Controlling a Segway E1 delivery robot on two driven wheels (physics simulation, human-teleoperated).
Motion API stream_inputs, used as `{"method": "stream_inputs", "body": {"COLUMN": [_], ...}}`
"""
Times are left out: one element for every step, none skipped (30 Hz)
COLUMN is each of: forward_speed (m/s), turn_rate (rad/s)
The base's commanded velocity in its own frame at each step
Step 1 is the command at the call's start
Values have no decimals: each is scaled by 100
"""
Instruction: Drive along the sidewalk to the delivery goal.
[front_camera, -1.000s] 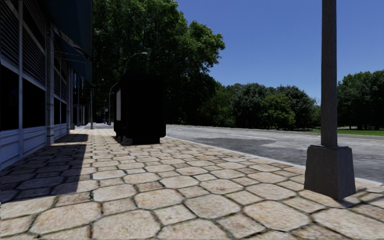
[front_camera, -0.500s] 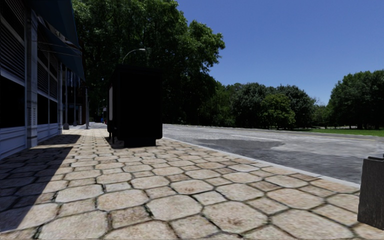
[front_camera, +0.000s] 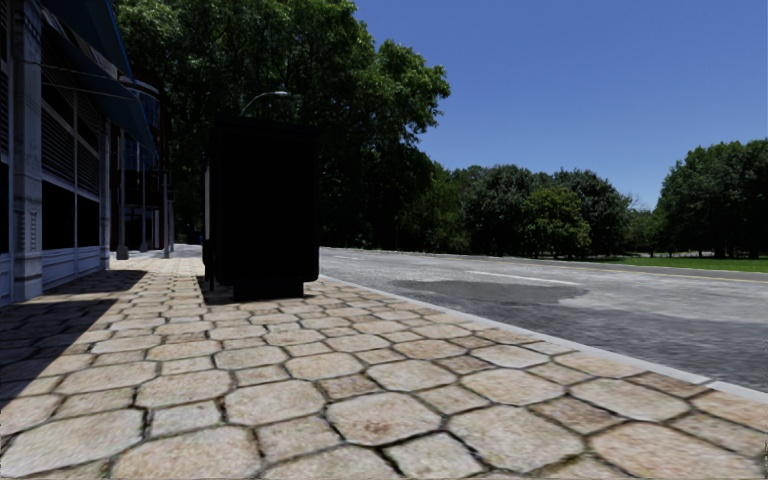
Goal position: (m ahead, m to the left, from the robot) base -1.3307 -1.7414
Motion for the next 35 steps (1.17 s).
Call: {"method": "stream_inputs", "body": {"forward_speed": [46, 37, 37, 26, 16, 0, 0, 0, 0, 0, 0, 0, 0, 0, 0, 0, 0, 0, 0, 0, 0, 0, 0, 0, 0, 0, 0, 0, 0, 0, 0, 0, 0, 0, 0], "turn_rate": [0, 0, 0, 0, 0, 0, 0, 0, 0, 0, 0, 0, 0, 0, 0, 0, 0, 0, 0, 0, 0, 0, 0, 0, 0, 0, 0, 0, 0, 0, 0, 0, 0, 0, 0]}}
